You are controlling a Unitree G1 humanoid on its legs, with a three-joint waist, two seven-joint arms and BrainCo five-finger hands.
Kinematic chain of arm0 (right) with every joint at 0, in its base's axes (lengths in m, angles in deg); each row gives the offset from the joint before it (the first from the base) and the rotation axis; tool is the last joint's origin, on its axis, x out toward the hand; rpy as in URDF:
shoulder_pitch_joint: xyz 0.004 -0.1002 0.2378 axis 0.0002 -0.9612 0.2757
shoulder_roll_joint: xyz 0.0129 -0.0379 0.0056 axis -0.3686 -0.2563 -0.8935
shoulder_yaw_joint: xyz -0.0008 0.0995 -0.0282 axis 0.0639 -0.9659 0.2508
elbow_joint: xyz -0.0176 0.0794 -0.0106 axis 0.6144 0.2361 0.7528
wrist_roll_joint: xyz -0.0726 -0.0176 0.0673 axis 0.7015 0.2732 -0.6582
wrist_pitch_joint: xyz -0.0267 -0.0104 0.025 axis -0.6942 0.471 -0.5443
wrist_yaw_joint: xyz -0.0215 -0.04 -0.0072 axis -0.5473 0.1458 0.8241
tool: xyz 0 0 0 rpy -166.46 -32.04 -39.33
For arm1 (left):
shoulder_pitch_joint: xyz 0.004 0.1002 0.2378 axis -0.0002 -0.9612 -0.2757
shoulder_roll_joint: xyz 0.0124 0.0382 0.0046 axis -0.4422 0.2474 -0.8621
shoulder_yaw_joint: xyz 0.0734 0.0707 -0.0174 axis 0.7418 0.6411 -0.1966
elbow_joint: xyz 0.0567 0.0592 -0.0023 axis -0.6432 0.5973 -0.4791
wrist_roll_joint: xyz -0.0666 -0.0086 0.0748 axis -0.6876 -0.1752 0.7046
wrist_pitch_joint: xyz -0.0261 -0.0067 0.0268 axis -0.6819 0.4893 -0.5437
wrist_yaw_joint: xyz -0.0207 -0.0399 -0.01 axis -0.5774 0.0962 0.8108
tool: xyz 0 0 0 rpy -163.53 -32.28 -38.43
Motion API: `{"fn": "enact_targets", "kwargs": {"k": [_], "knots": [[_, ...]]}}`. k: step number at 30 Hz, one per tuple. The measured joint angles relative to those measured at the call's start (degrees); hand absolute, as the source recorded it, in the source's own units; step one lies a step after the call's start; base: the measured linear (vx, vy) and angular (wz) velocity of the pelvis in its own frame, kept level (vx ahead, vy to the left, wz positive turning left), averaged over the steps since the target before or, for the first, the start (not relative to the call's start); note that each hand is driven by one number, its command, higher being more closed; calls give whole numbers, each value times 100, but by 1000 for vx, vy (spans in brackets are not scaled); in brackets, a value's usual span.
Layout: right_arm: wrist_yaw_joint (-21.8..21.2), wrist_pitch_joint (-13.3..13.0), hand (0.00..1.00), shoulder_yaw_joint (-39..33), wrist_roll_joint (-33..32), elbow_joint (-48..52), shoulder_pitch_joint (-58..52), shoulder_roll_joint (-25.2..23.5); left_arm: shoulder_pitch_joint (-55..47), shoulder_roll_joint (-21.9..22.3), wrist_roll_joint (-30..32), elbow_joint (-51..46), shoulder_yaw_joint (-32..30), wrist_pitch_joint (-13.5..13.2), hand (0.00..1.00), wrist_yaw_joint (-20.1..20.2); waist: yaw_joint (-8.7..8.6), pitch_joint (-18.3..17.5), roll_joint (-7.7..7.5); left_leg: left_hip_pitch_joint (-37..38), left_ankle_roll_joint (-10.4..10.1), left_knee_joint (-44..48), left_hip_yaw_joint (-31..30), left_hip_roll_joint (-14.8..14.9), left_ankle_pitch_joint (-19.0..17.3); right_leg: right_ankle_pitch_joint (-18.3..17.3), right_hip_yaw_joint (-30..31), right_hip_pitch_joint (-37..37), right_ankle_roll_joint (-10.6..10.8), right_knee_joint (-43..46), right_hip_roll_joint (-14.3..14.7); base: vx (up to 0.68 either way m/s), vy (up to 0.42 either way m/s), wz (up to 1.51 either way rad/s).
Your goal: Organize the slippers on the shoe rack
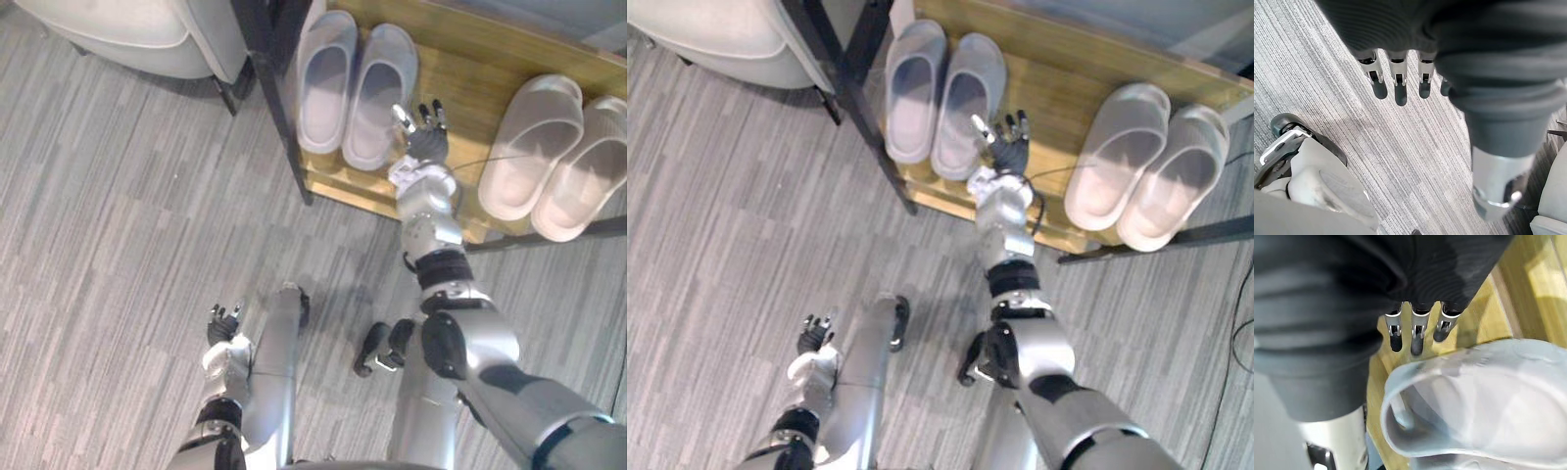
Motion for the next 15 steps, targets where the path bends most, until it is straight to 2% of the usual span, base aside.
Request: {"fn": "enact_targets", "kwargs": {"k": [2,5,11,15], "knots": [[-7,-1,0,231,12,122,-192,48,-38,36,5,32,2,3,0,5,-34,-6,27,283,25,-74,93,35,-22,-5,64,223,12,-62,17,-17,-40,-12],[-32,-4,0,581,236,876,-886,21,-160,20,6,41,-5,6,0,9,-85,-22,44,634,37,-264,167,163,-30,30,57,538,55,-305,117,-20,-36,-22],[-117,22,0,1041,741,2030,-2645,-54,-606,-43,28,51,75,57,0,44,-324,-112,38,1715,39,-1074,359,269,64,330,12,1530,40,-1191,263,67,2,-15],[-328,56,0,1464,1149,2670,-3850,-87,-960,5,231,51,521,100,0,191,-388,-458,29,2615,21,-2006,547,313,267,647,-47,2358,86,-2164,387,155,33,-16]]}}
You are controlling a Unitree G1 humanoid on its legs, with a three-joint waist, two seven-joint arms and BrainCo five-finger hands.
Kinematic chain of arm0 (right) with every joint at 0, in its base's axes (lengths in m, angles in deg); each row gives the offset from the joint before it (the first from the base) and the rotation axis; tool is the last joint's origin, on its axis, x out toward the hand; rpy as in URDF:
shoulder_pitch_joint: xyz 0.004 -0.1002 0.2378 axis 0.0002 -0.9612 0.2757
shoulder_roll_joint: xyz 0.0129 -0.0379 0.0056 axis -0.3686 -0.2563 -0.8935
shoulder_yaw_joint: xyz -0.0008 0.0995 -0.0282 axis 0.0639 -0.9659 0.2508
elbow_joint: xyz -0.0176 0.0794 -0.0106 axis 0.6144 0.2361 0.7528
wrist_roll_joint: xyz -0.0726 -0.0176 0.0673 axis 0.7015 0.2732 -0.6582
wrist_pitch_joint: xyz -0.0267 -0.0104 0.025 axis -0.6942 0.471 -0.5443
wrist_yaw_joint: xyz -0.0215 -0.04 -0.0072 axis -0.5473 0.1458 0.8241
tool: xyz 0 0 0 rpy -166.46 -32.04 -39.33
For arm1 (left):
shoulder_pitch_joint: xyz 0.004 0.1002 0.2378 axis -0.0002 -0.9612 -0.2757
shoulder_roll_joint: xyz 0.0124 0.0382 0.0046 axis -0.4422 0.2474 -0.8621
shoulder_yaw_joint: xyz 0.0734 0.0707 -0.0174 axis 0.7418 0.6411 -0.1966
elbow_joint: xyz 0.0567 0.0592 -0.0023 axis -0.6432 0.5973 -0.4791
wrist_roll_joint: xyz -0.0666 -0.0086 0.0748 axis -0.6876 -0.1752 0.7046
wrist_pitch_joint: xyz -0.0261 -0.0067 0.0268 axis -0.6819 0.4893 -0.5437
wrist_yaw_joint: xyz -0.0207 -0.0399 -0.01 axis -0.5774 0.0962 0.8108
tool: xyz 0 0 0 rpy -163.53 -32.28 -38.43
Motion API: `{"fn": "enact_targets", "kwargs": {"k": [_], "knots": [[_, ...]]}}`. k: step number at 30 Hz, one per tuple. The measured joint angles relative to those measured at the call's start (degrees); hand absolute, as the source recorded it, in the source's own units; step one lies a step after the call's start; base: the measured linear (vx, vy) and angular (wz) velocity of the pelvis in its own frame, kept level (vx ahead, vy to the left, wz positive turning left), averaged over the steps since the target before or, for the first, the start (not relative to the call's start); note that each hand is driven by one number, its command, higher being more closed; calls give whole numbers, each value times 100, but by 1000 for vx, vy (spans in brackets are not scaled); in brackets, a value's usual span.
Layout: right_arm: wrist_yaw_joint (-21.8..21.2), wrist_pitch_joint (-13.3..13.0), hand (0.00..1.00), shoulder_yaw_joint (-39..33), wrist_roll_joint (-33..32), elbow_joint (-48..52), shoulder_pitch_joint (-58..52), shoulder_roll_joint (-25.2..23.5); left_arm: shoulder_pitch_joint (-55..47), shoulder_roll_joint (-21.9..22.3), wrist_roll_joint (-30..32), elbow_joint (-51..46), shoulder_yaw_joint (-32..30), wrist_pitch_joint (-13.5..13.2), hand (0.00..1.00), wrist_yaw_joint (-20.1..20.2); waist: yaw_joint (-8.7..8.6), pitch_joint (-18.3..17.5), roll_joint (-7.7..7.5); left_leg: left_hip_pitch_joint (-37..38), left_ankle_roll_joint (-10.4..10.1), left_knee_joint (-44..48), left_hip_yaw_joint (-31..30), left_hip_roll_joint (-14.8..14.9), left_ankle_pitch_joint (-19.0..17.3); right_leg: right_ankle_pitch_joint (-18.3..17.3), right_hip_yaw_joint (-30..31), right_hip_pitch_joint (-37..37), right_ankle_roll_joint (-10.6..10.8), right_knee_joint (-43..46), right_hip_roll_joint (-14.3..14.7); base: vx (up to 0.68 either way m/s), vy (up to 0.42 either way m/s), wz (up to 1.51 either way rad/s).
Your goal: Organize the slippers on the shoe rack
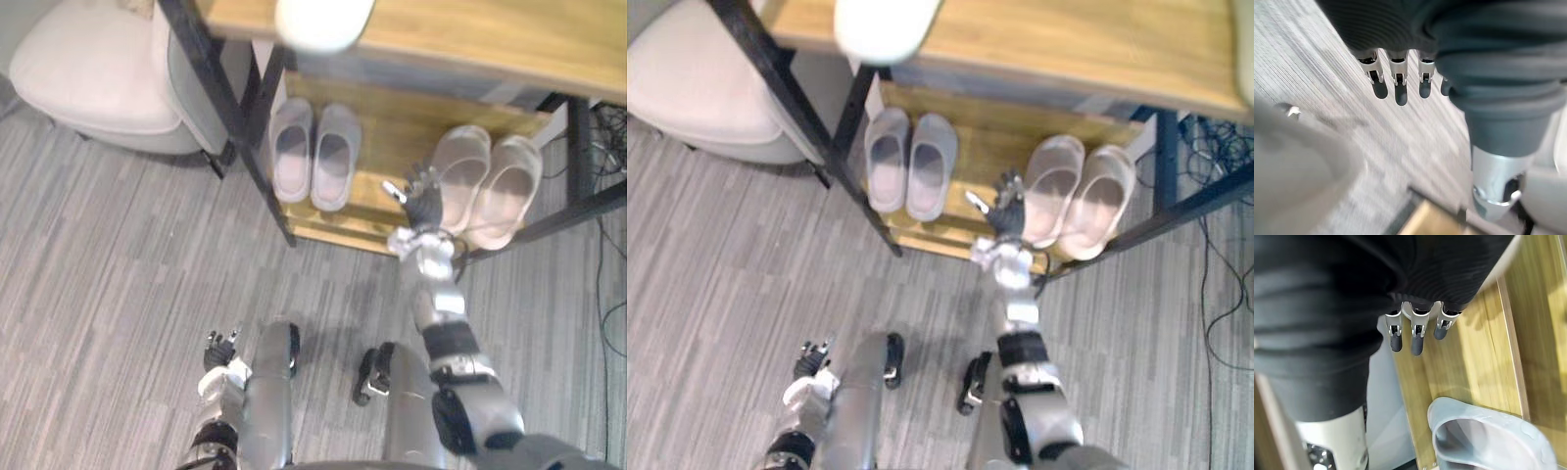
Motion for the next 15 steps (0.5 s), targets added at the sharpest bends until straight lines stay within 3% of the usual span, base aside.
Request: {"fn": "enact_targets", "kwargs": {"k": [7,10,15], "knots": [[-431,11,0,220,630,694,-1872,25,-526,-21,413,246,940,73,0,282,-227,-687,-195,1671,-18,-2002,314,-149,596,644,-246,1508,143,-1879,70,161,22,-6],[-616,7,0,213,1012,97,-2227,163,-585,-144,644,488,1280,93,0,378,-355,-814,-208,2316,-17,-2987,356,-260,1037,1065,-291,2100,214,-2812,189,118,26,-2],[-790,46,0,-22,1365,-1164,-2637,256,-734,-441,914,546,1620,183,0,470,-476,-982,-99,3107,6,-4259,448,-345,1634,1759,-290,2878,280,-4152,404,45,39,-8]]}}
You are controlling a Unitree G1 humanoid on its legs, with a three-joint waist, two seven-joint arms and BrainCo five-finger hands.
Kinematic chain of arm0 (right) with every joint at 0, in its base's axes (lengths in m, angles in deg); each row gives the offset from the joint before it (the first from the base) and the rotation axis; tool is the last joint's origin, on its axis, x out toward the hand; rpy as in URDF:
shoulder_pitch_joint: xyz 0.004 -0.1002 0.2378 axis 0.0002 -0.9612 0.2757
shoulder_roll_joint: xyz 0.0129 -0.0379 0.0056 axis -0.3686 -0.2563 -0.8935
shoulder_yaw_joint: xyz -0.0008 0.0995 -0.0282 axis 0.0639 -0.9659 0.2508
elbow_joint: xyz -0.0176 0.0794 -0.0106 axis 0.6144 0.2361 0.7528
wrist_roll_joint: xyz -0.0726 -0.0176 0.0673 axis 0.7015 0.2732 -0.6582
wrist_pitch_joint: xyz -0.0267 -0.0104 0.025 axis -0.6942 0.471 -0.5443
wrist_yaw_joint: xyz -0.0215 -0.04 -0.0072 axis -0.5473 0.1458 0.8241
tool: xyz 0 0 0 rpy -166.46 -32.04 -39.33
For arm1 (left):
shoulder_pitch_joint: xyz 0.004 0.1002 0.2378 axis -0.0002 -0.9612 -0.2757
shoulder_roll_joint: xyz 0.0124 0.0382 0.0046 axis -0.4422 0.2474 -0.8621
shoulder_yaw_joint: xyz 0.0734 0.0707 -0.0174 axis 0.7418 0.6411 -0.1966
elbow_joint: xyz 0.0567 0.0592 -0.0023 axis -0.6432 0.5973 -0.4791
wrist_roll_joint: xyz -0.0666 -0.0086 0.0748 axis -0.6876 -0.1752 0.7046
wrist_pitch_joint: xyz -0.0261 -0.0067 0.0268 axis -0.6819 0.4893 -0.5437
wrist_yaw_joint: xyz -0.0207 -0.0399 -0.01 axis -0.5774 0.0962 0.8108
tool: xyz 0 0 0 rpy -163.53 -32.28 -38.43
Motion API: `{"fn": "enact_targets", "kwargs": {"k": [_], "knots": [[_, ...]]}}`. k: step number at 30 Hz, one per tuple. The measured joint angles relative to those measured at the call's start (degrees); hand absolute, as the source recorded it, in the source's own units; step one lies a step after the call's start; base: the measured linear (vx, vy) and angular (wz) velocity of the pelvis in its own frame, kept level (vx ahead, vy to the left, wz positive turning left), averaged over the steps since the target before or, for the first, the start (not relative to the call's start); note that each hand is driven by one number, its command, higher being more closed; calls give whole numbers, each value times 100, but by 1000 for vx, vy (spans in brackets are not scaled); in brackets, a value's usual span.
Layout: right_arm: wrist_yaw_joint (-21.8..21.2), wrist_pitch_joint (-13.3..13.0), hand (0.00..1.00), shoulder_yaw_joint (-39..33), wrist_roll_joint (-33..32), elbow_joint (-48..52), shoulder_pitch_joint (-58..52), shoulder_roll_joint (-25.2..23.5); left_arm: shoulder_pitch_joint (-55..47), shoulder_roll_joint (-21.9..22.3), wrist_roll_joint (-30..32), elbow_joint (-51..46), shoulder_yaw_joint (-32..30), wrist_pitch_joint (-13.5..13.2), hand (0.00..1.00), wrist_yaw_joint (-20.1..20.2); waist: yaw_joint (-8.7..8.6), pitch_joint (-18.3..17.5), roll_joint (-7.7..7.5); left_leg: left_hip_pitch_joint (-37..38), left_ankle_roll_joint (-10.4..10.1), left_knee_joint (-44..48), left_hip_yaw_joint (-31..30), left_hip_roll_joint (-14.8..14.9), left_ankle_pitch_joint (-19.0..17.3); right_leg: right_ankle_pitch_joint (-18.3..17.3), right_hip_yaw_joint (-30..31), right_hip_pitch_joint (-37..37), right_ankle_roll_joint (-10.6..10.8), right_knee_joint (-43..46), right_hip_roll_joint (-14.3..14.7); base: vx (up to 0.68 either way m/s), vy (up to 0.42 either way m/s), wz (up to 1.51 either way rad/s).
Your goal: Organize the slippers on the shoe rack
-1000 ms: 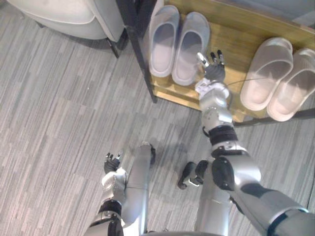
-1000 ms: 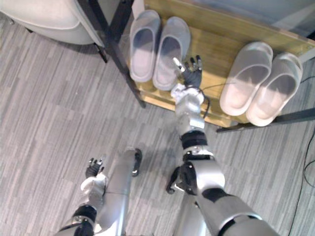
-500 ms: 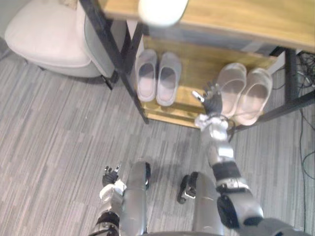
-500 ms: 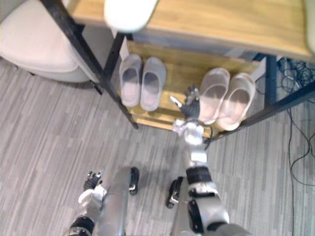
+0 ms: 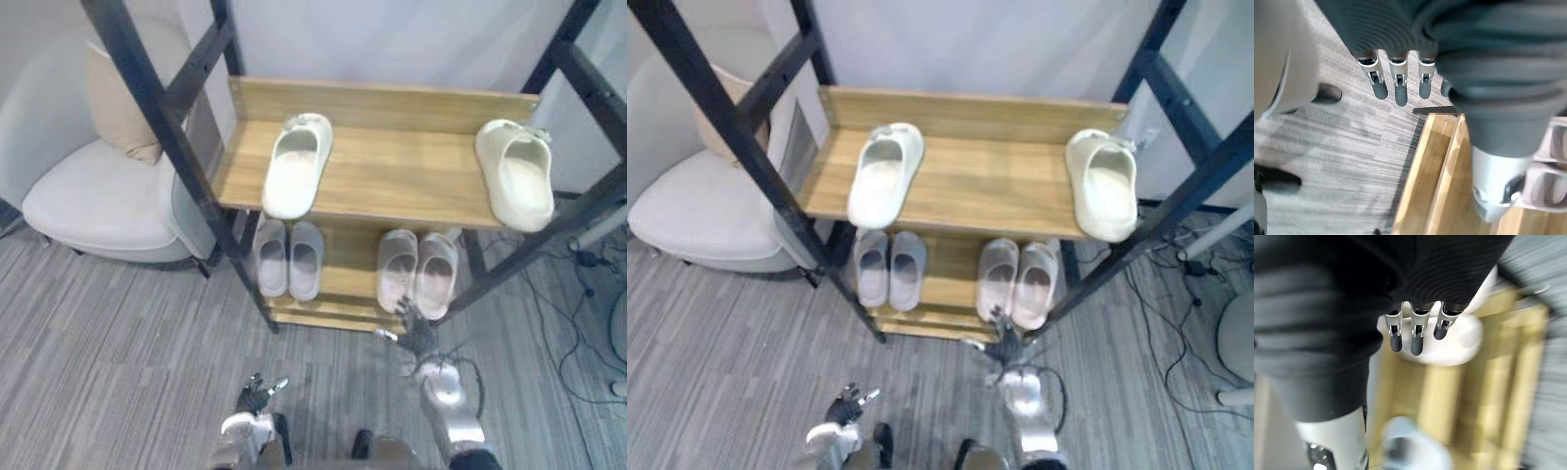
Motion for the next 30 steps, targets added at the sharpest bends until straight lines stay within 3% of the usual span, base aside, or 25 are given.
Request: {"fn": "enact_targets", "kwargs": {"k": [6,8,10,14,19,30], "knots": [[7,13,0,-401,220,-1170,-303,16,-120,-205,158,-8,374,-2,0,7,-50,-128,117,510,42,-714,85,-71,358,344,117,357,16,-569,91,-48,31,-11],[7,36,0,-545,207,-1492,-410,20,-337,-280,163,-824,545,94,0,-6,-54,-129,118,591,64,-884,48,-83,487,443,85,401,9,-697,113,-105,19,4],[8,45,0,-682,172,-1764,-488,18,-477,-411,-59,-1170,842,-50,0,48,-55,-160,140,630,91,-1022,-45,-108,579,448,33,411,8,-739,115,-121,19,14],[47,24,0,-883,-64,-2193,-460,9,-265,-337,222,-320,1038,-19,0,58,-79,-196,128,706,58,-1158,-75,-126,640,537,35,513,42,-926,137,-73,31,4],[135,-13,0,-885,-297,-2235,-478,-34,-273,-341,371,-463,1493,16,0,-157,-82,-178,81,793,56,-1190,-69,-139,636,572,73,634,48,-1021,143,-36,15,0],[143,-130,0,-859,-513,-2407,-446,14,11,-592,656,-3820,3416,-159,0,136,-145,-220,131,883,95,-1163,-115,-168,611,614,74,816,40,-1152,182,64,-5,2]]}}
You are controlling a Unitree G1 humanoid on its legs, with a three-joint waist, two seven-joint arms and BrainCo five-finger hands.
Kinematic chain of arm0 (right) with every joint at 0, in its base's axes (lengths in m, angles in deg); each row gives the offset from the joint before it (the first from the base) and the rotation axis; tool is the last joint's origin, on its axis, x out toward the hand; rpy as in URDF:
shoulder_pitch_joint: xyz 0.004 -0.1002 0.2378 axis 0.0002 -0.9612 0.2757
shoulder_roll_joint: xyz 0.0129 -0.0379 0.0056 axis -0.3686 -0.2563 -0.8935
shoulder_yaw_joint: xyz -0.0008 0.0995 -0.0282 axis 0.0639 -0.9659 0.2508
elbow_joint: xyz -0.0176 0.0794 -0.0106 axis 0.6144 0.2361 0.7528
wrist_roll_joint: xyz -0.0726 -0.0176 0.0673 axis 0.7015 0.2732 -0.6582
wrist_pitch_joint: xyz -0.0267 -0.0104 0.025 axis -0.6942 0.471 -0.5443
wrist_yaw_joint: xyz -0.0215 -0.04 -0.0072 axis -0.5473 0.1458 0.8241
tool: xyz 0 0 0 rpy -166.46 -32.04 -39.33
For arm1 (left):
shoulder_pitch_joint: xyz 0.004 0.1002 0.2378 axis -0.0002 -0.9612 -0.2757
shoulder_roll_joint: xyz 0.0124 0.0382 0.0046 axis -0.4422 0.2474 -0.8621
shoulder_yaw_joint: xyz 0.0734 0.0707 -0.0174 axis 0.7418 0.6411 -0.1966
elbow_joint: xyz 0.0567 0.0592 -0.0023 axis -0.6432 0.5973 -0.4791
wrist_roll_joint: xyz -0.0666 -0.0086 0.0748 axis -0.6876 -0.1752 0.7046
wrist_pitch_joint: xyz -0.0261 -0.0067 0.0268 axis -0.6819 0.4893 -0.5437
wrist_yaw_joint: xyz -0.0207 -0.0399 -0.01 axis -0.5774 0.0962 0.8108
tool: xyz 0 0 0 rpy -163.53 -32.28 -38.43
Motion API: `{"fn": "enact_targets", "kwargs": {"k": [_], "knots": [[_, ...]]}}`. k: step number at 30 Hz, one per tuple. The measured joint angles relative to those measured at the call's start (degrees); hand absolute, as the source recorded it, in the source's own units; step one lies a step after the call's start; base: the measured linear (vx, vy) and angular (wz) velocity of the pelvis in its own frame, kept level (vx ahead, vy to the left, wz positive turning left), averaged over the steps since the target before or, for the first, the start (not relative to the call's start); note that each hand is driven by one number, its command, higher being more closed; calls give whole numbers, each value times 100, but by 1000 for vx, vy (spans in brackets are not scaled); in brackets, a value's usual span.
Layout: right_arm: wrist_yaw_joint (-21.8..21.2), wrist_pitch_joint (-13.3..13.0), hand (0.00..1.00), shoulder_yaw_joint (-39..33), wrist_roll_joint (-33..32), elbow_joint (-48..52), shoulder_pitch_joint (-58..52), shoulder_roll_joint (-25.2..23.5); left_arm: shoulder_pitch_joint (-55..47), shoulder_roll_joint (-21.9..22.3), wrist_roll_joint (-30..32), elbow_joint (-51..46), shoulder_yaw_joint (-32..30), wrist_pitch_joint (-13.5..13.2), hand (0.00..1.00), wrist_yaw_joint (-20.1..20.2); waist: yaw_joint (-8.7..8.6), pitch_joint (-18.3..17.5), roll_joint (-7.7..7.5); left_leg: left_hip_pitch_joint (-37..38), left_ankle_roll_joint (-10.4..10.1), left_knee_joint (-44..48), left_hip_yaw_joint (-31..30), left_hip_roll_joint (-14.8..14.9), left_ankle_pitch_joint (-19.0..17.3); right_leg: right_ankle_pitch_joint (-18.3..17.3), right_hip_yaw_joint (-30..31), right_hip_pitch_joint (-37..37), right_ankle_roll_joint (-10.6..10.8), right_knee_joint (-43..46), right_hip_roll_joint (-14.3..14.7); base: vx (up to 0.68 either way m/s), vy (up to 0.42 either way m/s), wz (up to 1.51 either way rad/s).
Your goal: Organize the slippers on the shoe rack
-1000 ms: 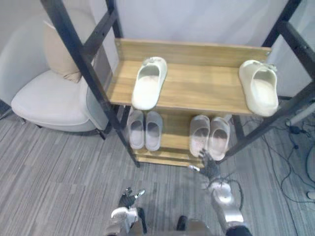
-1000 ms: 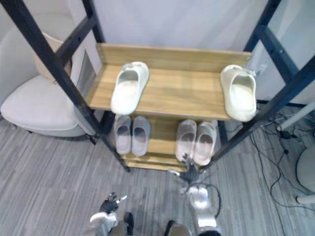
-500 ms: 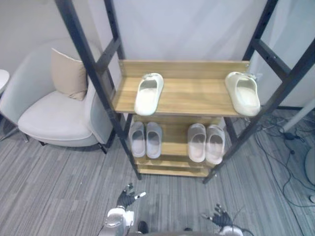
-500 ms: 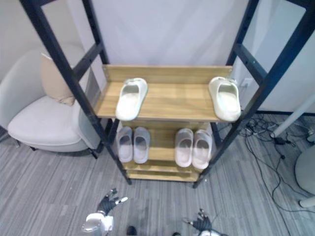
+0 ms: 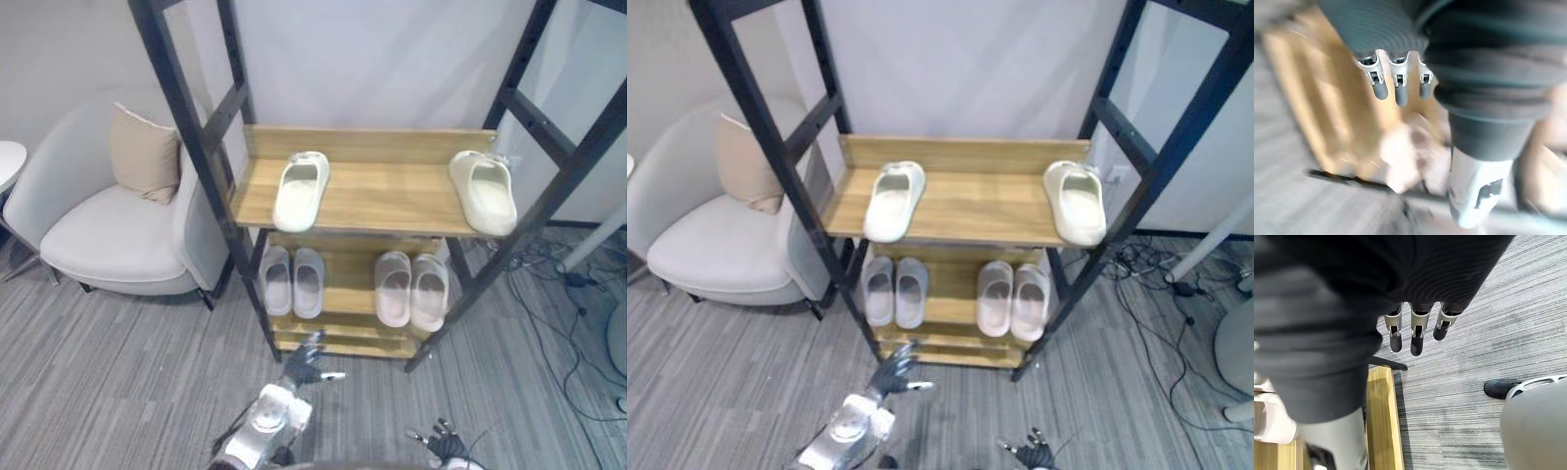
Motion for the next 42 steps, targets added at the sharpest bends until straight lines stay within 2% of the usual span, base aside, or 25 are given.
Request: {"fn": "enact_targets", "kwargs": {"k": [9,12,19,25,29,31,35,37,42], "knots": [[-17,-12,0,442,30,21,68,159,1193,-45,223,-1243,63,-88,0,-93,-86,-12,27,79,-65,-4,37,43,-65,31,43,139,-45,-216,95,27,-9,-3],[-9,-3,0,475,51,35,106,163,1776,-104,214,-1351,-327,-102,0,-299,-195,-13,28,86,-84,-5,110,67,-90,47,120,123,-65,-249,120,-1,-5,-13],[-2,50,0,430,250,83,143,184,2659,-481,235,-1338,-1574,-112,0,-848,-285,-12,26,72,-116,-1,287,112,-133,123,246,56,-86,-349,171,27,-11,-15],[-6,119,0,378,251,505,97,172,3281,-1112,458,-735,-2386,-53,0,-1226,-310,-10,26,10,-116,2,329,114,-132,160,277,-25,-85,-368,173,11,-4,-4],[-5,120,0,196,251,554,92,131,3706,-1698,568,-212,-2794,17,0,-1408,-296,0,36,-74,-115,2,380,109,-131,235,366,-124,-88,-408,174,-18,2,-6],[-6,120,0,195,251,576,31,114,3831,-1845,569,30,-2924,49,0,-1462,-299,10,39,-73,-114,1,419,105,-131,251,405,-143,-81,-409,168,-34,6,-12],[-6,124,0,180,251,635,-66,-14,3932,-2013,628,278,-3064,73,0,-1566,-294,49,78,-131,-113,0,494,102,-130,292,493,-252,-86,-409,162,-32,5,-11],[-11,121,0,181,248,699,-87,-66,3952,-2085,672,387,-3064,167,0,-1569,-295,64,103,-164,-112,0,545,103,-129,322,554,-319,-85,-408,166,-23,0,-15],[-7,119,0,180,248,702,-79,-66,4170,-2086,674,694,-3055,246,0,-1556,-299,83,118,-165,-112,0,571,101,-129,324,580,-324,-84,-408,166,-2,0,-2]]}}
